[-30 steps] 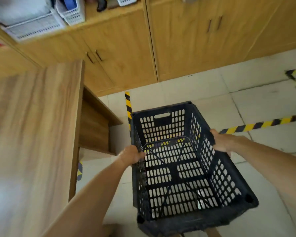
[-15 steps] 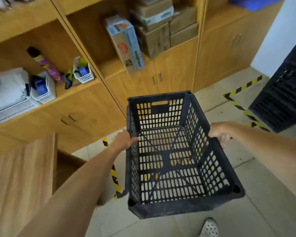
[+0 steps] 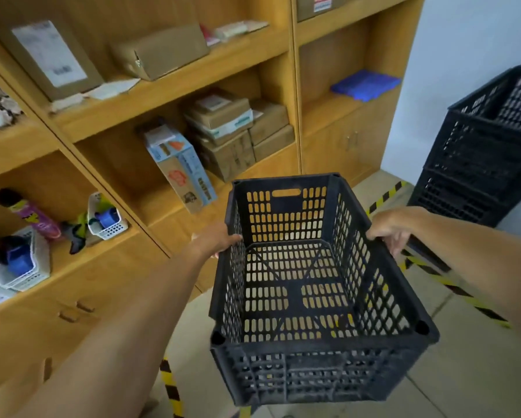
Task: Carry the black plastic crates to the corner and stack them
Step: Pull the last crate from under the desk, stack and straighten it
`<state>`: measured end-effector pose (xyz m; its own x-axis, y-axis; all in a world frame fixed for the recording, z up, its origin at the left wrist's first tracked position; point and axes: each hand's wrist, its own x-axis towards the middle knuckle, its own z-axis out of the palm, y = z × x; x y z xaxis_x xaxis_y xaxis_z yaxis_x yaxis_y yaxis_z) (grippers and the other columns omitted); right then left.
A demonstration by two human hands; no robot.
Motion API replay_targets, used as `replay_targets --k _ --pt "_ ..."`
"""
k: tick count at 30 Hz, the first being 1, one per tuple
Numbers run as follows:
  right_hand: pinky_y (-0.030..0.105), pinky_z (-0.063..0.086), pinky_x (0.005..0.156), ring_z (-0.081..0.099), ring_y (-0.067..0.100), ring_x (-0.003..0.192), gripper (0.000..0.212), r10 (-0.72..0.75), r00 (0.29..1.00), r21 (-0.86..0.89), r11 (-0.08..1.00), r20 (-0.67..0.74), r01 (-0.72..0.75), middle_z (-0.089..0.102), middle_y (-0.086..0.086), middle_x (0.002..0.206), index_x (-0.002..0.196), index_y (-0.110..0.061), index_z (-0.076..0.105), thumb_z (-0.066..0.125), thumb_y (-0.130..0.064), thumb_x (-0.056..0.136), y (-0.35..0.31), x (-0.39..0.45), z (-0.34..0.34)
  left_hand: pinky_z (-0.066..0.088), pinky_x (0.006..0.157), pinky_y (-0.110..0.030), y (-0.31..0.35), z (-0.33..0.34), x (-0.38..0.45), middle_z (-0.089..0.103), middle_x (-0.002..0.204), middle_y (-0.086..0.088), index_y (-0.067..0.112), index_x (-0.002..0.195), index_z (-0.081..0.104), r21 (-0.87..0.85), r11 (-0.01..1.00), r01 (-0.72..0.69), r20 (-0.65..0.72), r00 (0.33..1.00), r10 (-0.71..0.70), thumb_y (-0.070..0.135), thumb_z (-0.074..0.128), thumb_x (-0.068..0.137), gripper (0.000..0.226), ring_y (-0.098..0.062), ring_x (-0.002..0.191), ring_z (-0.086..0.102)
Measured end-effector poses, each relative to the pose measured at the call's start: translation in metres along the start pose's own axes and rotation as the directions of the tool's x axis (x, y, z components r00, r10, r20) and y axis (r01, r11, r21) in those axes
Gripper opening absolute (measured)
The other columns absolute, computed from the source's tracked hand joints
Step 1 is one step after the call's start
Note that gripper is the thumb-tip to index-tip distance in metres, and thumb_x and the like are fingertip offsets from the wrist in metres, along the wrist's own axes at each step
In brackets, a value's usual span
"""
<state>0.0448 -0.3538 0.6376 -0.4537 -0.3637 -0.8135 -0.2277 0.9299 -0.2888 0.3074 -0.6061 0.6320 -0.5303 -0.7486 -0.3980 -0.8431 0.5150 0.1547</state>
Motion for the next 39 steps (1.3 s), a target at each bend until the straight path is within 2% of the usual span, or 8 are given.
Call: replay_targets --k 2,10,15,19,26,30,34,39 --pt "0.032 0.053 0.039 0.069 0.03 0.048 0.037 0.024 1.0 0.035 0.999 0.004 -0.025 0.062 0.022 0.077 0.136 0.006 0.035 0.034 -0.014 0.105 -0.009 -0.002 -0.013 0.058 0.078 -0.034 0.008 -0.013 0.023 0.067 0.078 -0.003 0.009 0.099 0.062 0.047 0.998 -0.044 -0.016 0.999 0.045 0.052 0.056 0.092 0.045 -0.018 0.071 0.067" --pt "0.032 0.055 0.04 0.069 0.029 0.049 0.024 0.059 0.99 0.149 0.988 -0.128 -0.04 0.068 0.023 0.063 0.118 0.009 0.044 0.04 -0.01 0.103 -0.022 -0.015 -0.068 0.058 0.08 -0.037 0.073 -0.082 0.102 0.069 0.093 -0.005 0.008 0.104 0.061 0.195 0.948 -0.253 -0.015 0.965 0.261 0.053 0.054 0.093 0.046 -0.022 0.077 0.068" --pt "0.03 0.058 0.047 0.07 0.025 0.052 0.023 0.124 0.974 0.128 0.987 -0.189 -0.1 0.066 0.02 0.076 0.106 0.003 0.052 0.046 -0.019 0.1 0.007 -0.001 -0.114 0.055 0.085 -0.038 0.149 -0.11 0.138 0.063 0.095 -0.004 0.011 0.108 0.057 0.26 0.905 -0.336 -0.055 0.931 0.362 0.042 0.065 0.09 0.036 -0.025 0.09 0.066" --pt "0.034 0.061 0.056 0.07 0.031 0.064 0.037 0.188 0.959 0.119 0.979 -0.212 -0.166 0.064 0.021 0.091 0.12 0.006 0.05 0.052 -0.023 0.098 0.038 0.023 -0.17 0.054 0.085 -0.039 0.217 -0.119 0.167 0.061 0.097 -0.004 0.014 0.106 0.052 0.234 0.885 -0.404 -0.061 0.902 0.428 0.039 0.067 0.089 0.034 -0.026 0.095 0.065" --pt "0.019 0.045 0.038 0.071 0.023 0.052 0.026 0.147 0.942 0.14 0.984 -0.301 -0.109 0.073 0.015 0.07 0.107 0.002 0.053 0.051 -0.021 0.097 0.06 0.056 -0.271 0.044 0.068 -0.03 0.307 -0.133 0.222 0.059 0.095 -0.003 0.011 0.106 0.055 0.2 0.891 -0.407 -0.113 0.894 0.433 0.034 0.063 0.092 0.028 -0.018 0.084 0.057" --pt "0.022 0.048 0.041 0.069 0.018 0.047 0.029 0.073 0.878 0.184 0.983 -0.473 0.017 0.073 0.013 0.063 0.101 0.003 0.06 0.057 -0.024 0.093 0.052 0.066 -0.321 0.043 0.065 -0.031 0.345 -0.169 0.256 0.06 0.089 -0.004 0.01 0.101 0.055 0.147 0.908 -0.393 -0.18 0.892 0.415 0.033 0.064 0.091 0.027 -0.02 0.083 0.055" --pt "0.016 0.04 0.035 0.059 0.009 0.031 0.033 0.057 0.784 0.189 0.979 -0.618 0.078 0.058 -0.003 0.035 0.075 -0.004 0.059 0.056 -0.032 0.093 0.041 0.077 -0.36 0.053 0.072 -0.035 0.388 -0.213 0.292 0.066 0.093 -0.009 0.009 0.101 0.059 0.065 0.91 -0.409 -0.286 0.866 0.41 0.034 0.066 0.088 0.028 -0.024 0.085 0.064" --pt "0.026 0.046 0.054 0.061 0.017 0.049 0.046 0.053 0.72 0.179 0.979 -0.692 0.1 0.061 0.001 0.044 0.065 -0.006 0.059 0.049 -0.039 0.095 0.034 0.097 -0.413 0.058 0.08 -0.042 0.447 -0.26 0.342 0.069 0.091 -0.01 0.011 0.097 0.062 0.032 0.881 -0.472 -0.366 0.815 0.449 0.04 0.071 0.081 0.034 -0.028 0.084 0.068"
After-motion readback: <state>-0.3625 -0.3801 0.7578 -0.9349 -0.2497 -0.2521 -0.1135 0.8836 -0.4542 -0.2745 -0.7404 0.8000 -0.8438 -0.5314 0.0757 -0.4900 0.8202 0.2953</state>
